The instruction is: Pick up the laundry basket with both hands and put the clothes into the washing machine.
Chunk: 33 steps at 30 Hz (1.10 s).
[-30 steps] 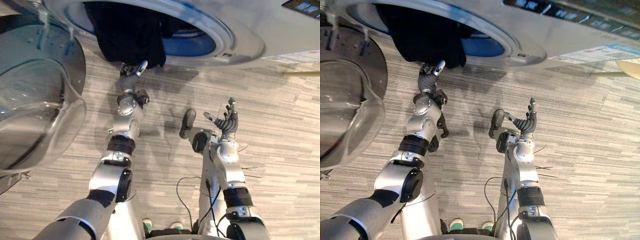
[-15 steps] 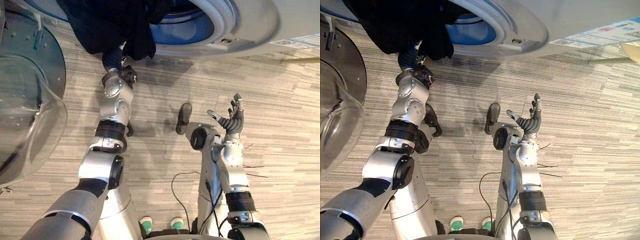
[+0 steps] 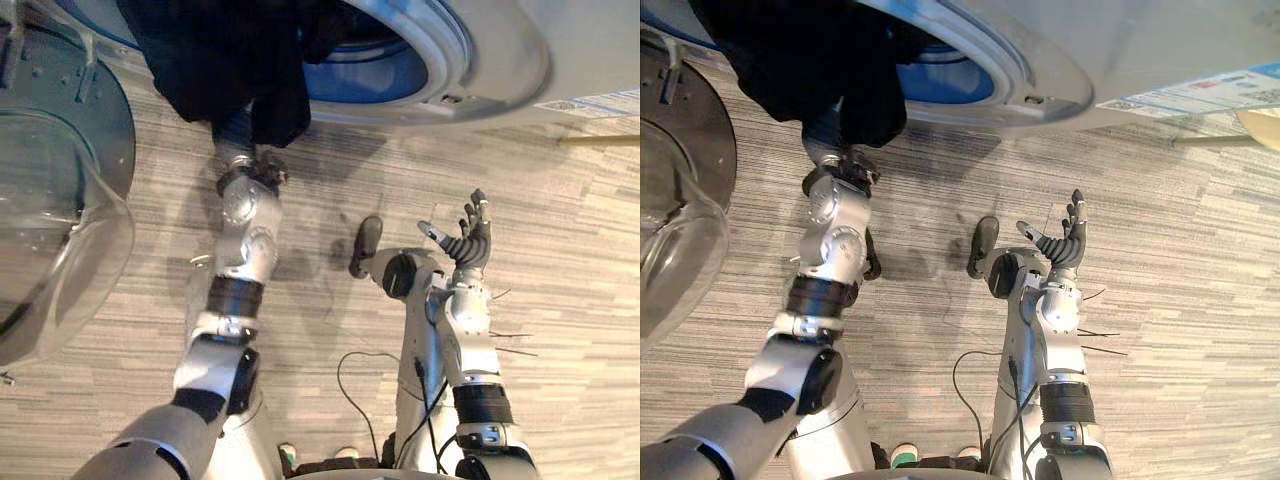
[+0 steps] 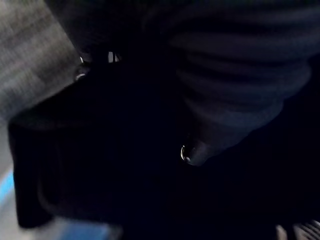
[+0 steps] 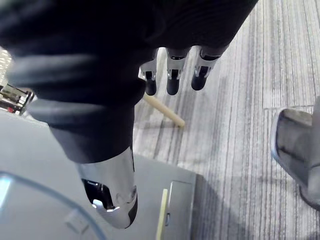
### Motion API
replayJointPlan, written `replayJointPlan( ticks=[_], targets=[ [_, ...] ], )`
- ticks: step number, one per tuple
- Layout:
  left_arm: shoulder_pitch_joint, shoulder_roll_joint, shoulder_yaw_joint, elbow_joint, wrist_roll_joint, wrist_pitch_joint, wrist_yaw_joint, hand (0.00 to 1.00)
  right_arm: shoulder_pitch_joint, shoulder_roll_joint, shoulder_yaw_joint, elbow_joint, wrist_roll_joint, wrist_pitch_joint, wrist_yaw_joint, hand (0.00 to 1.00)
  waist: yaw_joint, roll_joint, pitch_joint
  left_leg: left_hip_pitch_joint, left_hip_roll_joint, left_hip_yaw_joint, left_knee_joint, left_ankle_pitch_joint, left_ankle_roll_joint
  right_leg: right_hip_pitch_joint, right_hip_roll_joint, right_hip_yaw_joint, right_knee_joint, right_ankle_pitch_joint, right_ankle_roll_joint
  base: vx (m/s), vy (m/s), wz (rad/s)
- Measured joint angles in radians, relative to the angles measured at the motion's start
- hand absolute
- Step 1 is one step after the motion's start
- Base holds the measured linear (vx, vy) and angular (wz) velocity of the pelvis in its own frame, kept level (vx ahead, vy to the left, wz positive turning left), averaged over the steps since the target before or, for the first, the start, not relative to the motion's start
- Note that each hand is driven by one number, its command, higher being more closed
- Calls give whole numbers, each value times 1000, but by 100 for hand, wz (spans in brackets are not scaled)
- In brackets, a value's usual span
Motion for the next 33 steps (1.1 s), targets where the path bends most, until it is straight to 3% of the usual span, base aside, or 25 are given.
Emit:
replayJointPlan(
  ticks=[4, 8, 18, 19, 21, 25, 30, 33],
  targets=[
    [51, 5, -22, -31, 57, 0, 0, 100, 18, -3, 0, 3, 1, 0, 0, 0, 0, 1, -9, 48, -14, -13, -50, 15, -23, 55, -7, -24, -32, -5, -9, 25, -13, 15],
    [17, 36, -54, -80, 127, 1, 3, 100, 16, -17, 4, 3, 1, -2, 0, 0, 13, 1, -12, 45, -13, -20, -58, 22, -22, 55, -6, -34, -37, -5, -17, 13, 1, 1],
    [-467, 277, -61, 117, 278, 35, 48, 100, -10, -28, 20, -7, 0, -29, 24, 0, 11, 1, -12, -19, 5, -53, -15, 18, -12, 32, 13, -65, -41, -1, -20, -9, 20, -9],
    [-503, 301, -61, 138, 293, 41, 49, 0, -18, -32, 20, -7, 0, -37, 25, 0, 9, 1, -12, -35, 6, -55, -10, 18, -11, 19, 14, -64, -40, 4, -20, -18, 33, -17],
    [-547, 350, -75, 182, 340, 51, 49, 0, -36, -32, 20, -7, 0, -43, 30, 0, 5, 1, -12, -49, 11, -53, 0, 15, -6, 3, 21, -59, -42, 12, -19, -17, 40, -21],
    [-656, 410, -110, 283, 536, 103, 50, 0, -44, -40, 21, -7, 0, -69, 47, 0, 4, 1, -12, -58, 29, -35, -7, 10, 2, -10, 40, -43, -79, 40, -5, -18, 53, -23],
    [-759, 454, -158, 394, 620, 126, 4, 0, -44, -48, 20, -11, 1, -83, 53, 0, -2, 1, -12, -68, 41, -24, -14, 6, 10, -15, 50, -41, -112, 59, -2, -13, 56, -17],
    [-795, 469, -199, 451, 843, 190, -47, 0, -40, -51, 20, -38, 1, -85, 77, 0, -1, 1, -12, -74, 42, -26, -4, 2, 15, -19, 51, -41, -106, 59, -1, -14, 45, -4]
  ],
)
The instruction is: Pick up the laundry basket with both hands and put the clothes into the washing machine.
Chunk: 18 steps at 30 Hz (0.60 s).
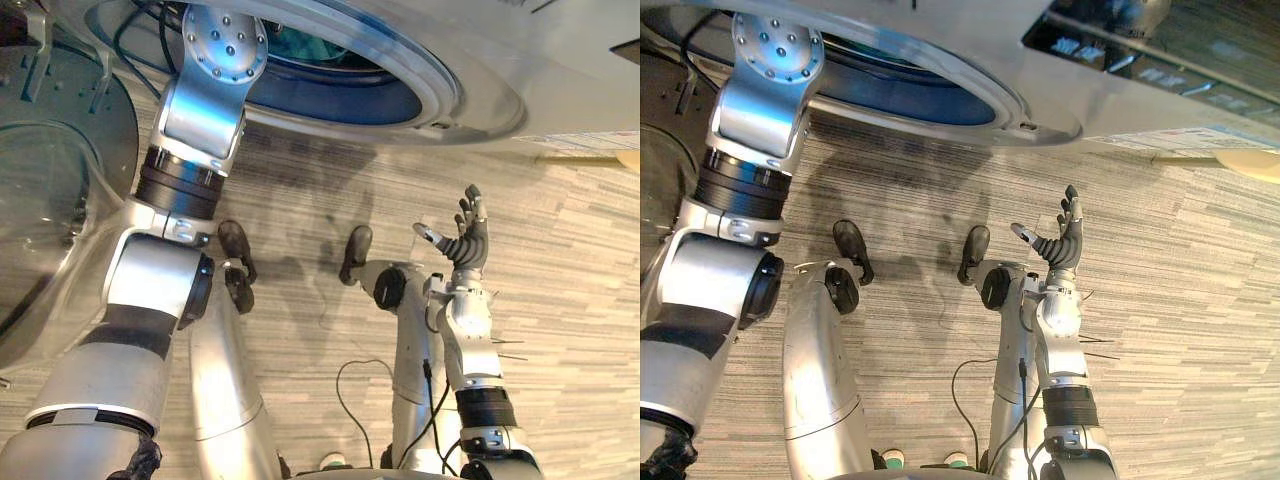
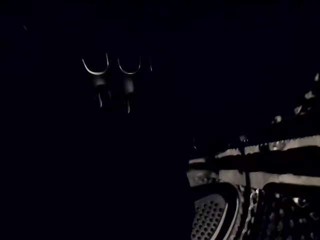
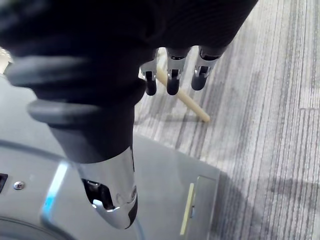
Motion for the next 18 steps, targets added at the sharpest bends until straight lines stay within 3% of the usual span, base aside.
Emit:
replayJointPlan(
  ticks=[1, 4, 12, 18],
  targets=[
    [0, -6, -8, 7, 108, 27, -9, 0, 6, 0, 0, -21, 0, -9, 13, 0, 1, 0, 0, -4, 0, 0, 6, -1, 2, -4, -2, 0, 6, 0, 0, -28, 42, 1],
    [0, -34, -6, 19, 185, 60, -21, 0, 15, 1, 1, -49, 1, -25, 26, 0, 0, 0, 0, -24, -3, -3, 29, -3, 4, -22, -8, 4, 32, -1, 1, -44, 45, 2],
    [5, -50, 46, 16, 193, 91, -20, 0, 48, 2, 25, -49, 2, -26, 53, 0, 1, 0, 0, -34, -10, -6, 38, -2, 4, -35, -16, 7, 55, -2, -1, -41, 35, 4],
    [139, -82, 112, -133, 192, 106, -11, 0, 59, 4, 31, -49, 1, -24, 54, 0, 2, 0, 0, -22, -38, -30, 41, 1, 1, -5, -44, -18, 76, -27, -3, 0, 38, 18]
  ],
)
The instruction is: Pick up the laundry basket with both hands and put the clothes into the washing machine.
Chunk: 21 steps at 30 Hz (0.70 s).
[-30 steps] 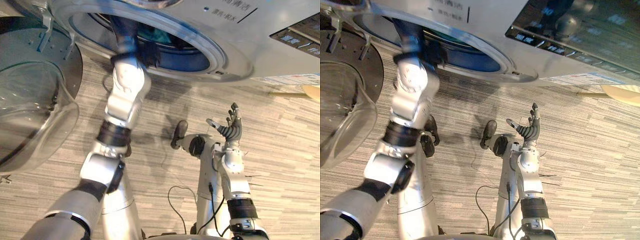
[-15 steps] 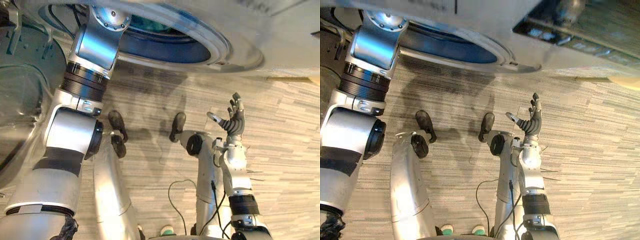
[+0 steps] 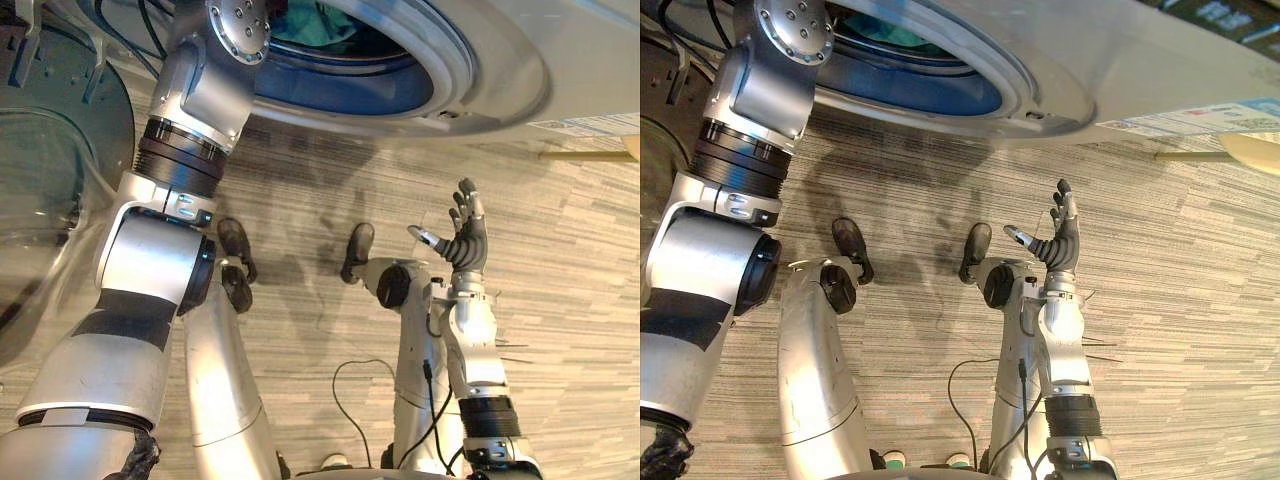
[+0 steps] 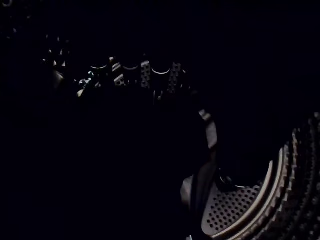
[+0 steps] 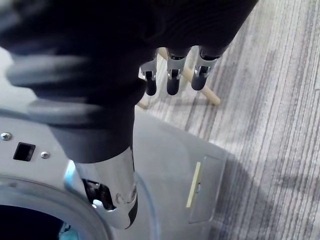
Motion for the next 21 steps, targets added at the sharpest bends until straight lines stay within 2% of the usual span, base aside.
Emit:
replayJointPlan(
  ticks=[3, 4, 5, 6, 9, 11, 13, 15, 17, 21],
  targets=[
    [120, -27, 51, -91, -38, -5, 24, 0, 8, 11, 14, 0, -11, 2, 0, 0, 5, 0, 0, 16, -20, -9, -19, 5, -10, 21, -15, -11, -4, -8, -1, -2, 38, 27],
    [169, -51, 71, -126, -76, -18, 38, 0, 16, 12, 16, 0, -18, 6, -1, 0, 12, 0, 0, 21, -26, -10, -32, 12, -13, 27, -21, -15, -9, -10, -2, -1, 33, 24],
    [217, -64, 72, -165, -104, -52, 36, 0, 23, 15, 21, 0, -20, 11, -2, 0, 16, 0, 0, 29, -29, -13, -39, 15, -15, 37, -22, -20, -13, -12, -3, 3, 24, 20],
    [238, -77, 72, -186, -123, -60, 40, 0, 25, 19, 21, 0, -21, 17, -3, 0, 15, 0, 0, 35, -32, -12, -45, 17, -14, 43, -24, -20, -15, -13, -2, 11, 22, 16],
    [394, -183, 135, -252, -272, -99, 81, 0, 36, 29, 21, -1, -50, 35, -23, 0, 22, 0, 0, 79, -33, -8, -70, 19, -16, 80, -26, -23, -31, -20, -2, 17, 12, 12],
    [505, -229, 152, -278, -359, -110, 82, 0, 42, 29, 18, -5, -59, 45, -31, 0, 23, 0, -1, 102, -37, -8, -87, 23, -22, 102, -28, -28, -38, -26, -3, 18, 0, 16],
    [650, -263, 154, -318, -464, -142, 76, 0, 58, 29, 11, -21, -66, 54, -43, 0, 29, 1, -2, 125, -45, -8, -110, 29, -31, 117, -33, -33, -42, -35, -9, 15, -11, 20],
    [772, -294, 152, -349, -524, -165, 49, 0, 67, 28, -1, -30, -81, 69, -43, 0, 41, 1, -2, 151, -50, -11, -123, 34, -36, 139, -36, -36, -38, -47, -14, 16, -23, 21],
    [823, -312, 143, -350, -548, -179, 28, 0, 72, 28, -15, -30, -87, 71, -43, 0, 53, 1, -2, 171, -50, -11, -128, 36, -39, 156, -37, -36, -35, -55, -15, 9, -21, 17],
    [1005, -343, 126, -353, -607, -199, -41, 0, 100, 26, -21, -25, -88, 86, -43, 0, 56, 6, -10, 277, -66, -11, -175, 37, -43, 253, -50, -44, -46, -81, -12, 2, -42, 28]
  ],
)
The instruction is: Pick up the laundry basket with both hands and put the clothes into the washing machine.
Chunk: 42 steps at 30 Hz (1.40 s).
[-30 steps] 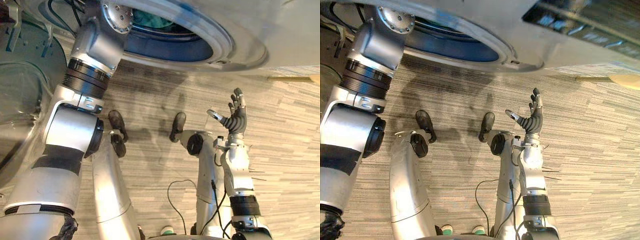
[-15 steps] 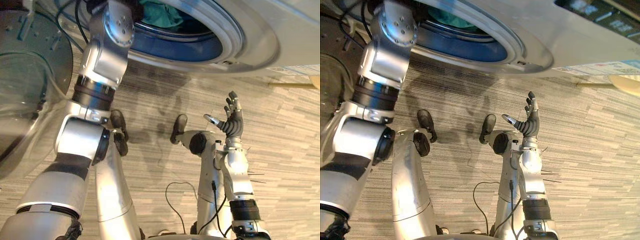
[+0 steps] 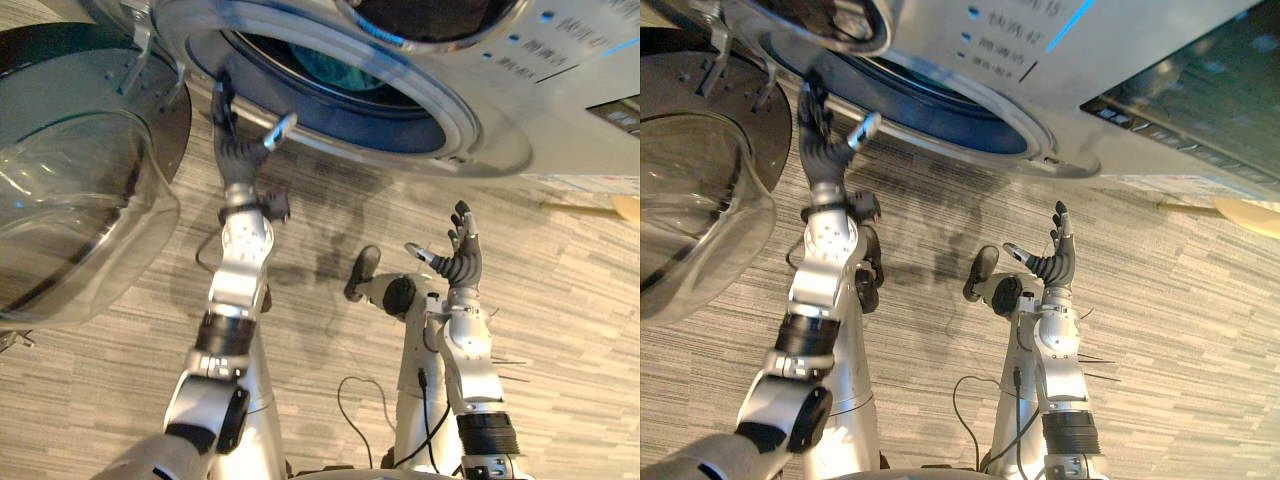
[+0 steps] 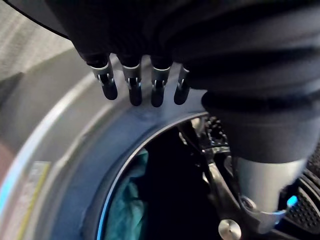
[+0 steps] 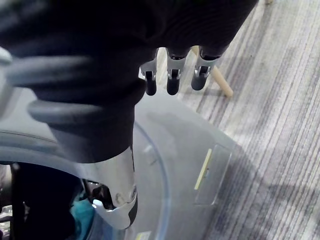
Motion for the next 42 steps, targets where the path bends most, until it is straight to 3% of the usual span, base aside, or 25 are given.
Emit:
replayJointPlan(
  ticks=[3, 5, 10, 11, 17, 20, 24, 29, 31, 32, 33, 35, 38, 41, 42],
  targets=[
    [127, -13, 3, 14, -25, -1, -36, 0, 49, -1, 0, 44, 1, 8, 1, 0, 10, 5, -58, 73, -3, 3, -58, 10, -15, 67, 3, -12, -41, -5, 4, 27, -45, 19],
    [201, -15, 16, 77, -41, -6, -61, 0, 93, -9, 0, 90, 2, 21, 1, 0, 24, 14, -77, 189, -8, 6, -134, 22, -30, 183, 7, -32, -101, -5, 4, 67, -56, 28],
    [311, -13, 72, 209, -61, -6, -102, 0, 134, -20, 2, 199, 26, 25, 1, 0, 27, 21, -117, 423, -35, 20, -333, 82, -43, 403, 8, -71, -250, 16, 0, 87, -82, 29],
    [339, -12, 89, 264, -61, -7, -105, 0, 139, -23, 2, 239, 35, 26, 1, 0, 27, 29, -150, 473, -35, 23, -385, 92, -49, 452, 17, -82, -301, 26, 5, 100, -92, 8],
    [393, -13, 125, 499, -4, 17, -125, 0, 161, -20, -21, 411, 64, 47, 1, 0, 26, 37, -173, 818, -31, 61, -579, 117, -46, 791, 49, -102, -519, 70, 43, 148, -61, 5],
    [400, -13, 161, 607, 60, 19, -145, 0, 156, -21, -59, 498, 70, 51, 8, 0, 29, 59, -212, 923, -19, 101, -675, 134, -36, 889, 83, -86, -654, 126, 59, 140, 60, -32],
    [408, -9, 182, 745, 121, 19, -162, 0, 105, -67, -83, 714, 69, 72, 24, 0, 25, 102, -260, 1095, -22, 188, -893, 208, -24, 1021, 138, -23, -918, 265, 83, 113, 82, -54],
    [387, 24, 178, 773, 139, 18, -165, 0, 77, -87, -90, 817, 69, 86, 25, 0, 17, 105, -259, 1123, -41, 168, -868, 213, -19, 1050, 135, 13, -880, 275, 93, 18, 62, 5],
    [387, 40, 176, 769, 146, 14, -165, 0, 83, -79, -88, 824, 70, 87, 27, 0, 10, 88, -256, 1137, -57, 124, -862, 214, -18, 1051, 110, 81, -738, 178, 113, -61, -36, 105],
    [389, 57, 177, 762, 145, 13, -164, 0, 73, -78, -86, 834, 70, 85, 29, 0, 8, 73, -255, 1134, -90, 99, -858, 210, -22, 1043, 88, 110, -707, 138, 133, -105, -49, 90],
    [391, 58, 180, 757, 145, 13, -164, 0, 67, -82, -86, 842, 70, 84, 30, 0, 19, 64, -258, 1131, -94, 99, -859, 205, -27, 1049, 93, 115, -727, 120, 129, -168, -57, 37],
    [416, 23, 189, 745, 144, 17, -156, 0, -5, -122, -60, 852, 70, 74, 29, 0, 62, 131, -254, 1075, -63, 77, -879, 207, -29, 1037, 149, 125, -848, 178, 104, -229, -38, -30],
    [421, -12, 165, 743, 144, 18, -141, 0, -13, -139, -62, 840, 71, 67, 20, 0, 69, 172, -237, 1040, -52, 51, -948, 298, -56, 1007, 163, 80, -868, 223, 93, -157, -7, 22],
    [441, -22, 157, 743, 144, 18, -143, 0, 6, -122, -72, 835, 71, 78, 20, 0, 61, 172, -237, 1054, -39, 51, -1009, 385, -57, 1012, 162, 43, -864, 236, 78, -59, -60, 36],
    [436, -18, 145, 735, 145, 17, -144, 0, 21, -111, -78, 813, 71, 84, 19, 0, 46, 157, -235, 1055, -58, 50, -1064, 494, -116, 1015, 139, 19, -869, 240, 69, -115, -26, 65]
  ],
)
